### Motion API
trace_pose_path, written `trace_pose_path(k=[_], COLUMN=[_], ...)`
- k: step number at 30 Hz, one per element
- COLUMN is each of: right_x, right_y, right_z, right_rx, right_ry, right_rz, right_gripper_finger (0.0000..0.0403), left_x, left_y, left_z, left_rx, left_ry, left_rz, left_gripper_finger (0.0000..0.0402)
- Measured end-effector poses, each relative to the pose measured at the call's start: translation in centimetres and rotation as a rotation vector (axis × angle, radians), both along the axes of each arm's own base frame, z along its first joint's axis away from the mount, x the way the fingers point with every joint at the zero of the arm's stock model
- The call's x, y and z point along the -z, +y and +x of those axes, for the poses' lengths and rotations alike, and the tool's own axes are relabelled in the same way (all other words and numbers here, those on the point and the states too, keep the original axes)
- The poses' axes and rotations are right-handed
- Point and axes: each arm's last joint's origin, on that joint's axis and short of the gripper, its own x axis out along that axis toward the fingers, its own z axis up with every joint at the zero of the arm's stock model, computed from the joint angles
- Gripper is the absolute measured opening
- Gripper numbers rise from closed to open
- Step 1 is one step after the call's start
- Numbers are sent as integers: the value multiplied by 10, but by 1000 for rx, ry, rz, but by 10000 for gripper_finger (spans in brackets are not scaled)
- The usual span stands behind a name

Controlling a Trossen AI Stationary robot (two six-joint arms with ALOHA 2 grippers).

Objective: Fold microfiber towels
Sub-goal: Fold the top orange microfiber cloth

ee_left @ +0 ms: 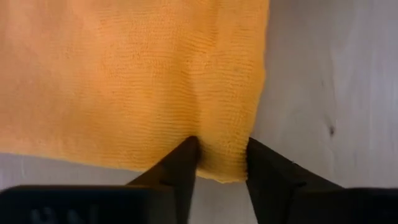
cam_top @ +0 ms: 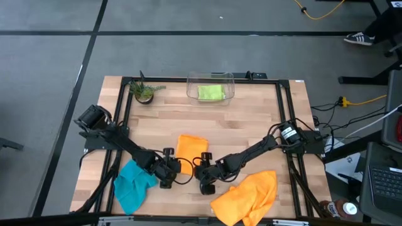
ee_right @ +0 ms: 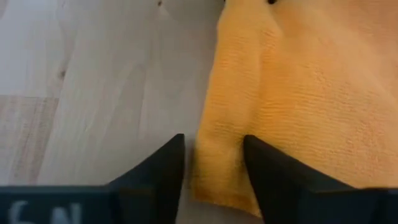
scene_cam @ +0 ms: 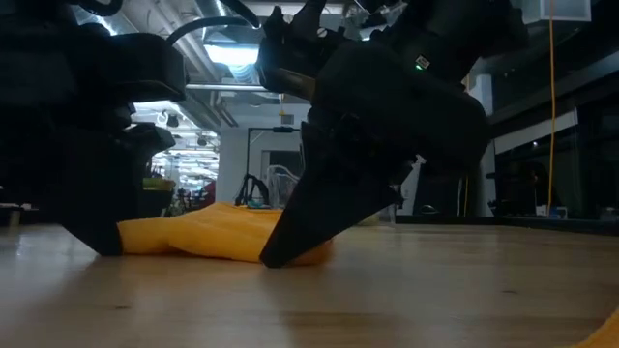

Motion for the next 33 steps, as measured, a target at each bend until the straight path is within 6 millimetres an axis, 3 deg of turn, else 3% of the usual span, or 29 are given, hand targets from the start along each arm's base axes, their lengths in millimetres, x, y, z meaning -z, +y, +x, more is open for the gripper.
trace_pose_path(k=[6, 8, 13, 19, 25, 29, 33], right_x=[1, -3, -19, -51, -84, -102, -104], right_y=[-1, -1, 4, 25, 49, 58, 52], right_z=[-1, -2, -4, -9, -16, -17, -17], right_rx=[74, 73, 53, -26, -76, -114, -69], right_ry=[6, 12, 29, 55, 73, 75, 52], right_rz=[31, 55, 128, 258, 267, 236, 130], right_gripper_finger=[54, 18, 10, 7, 6, 6, 6], left_x=[-2, -8, -29, -57, -94, -113, -110], left_y=[-4, -5, -14, -32, -53, -58, -52], left_z=[-3, -3, 5, 19, 33, 37, 31], left_rx=[-29, -41, -13, 35, 106, 129, 82], left_ry=[-25, -30, -55, -65, -104, -119, -53], left_rz=[-7, -30, -126, -299, -485, -510, -417], left_gripper_finger=[20, 8, 2, 1, 0, 0, 0])
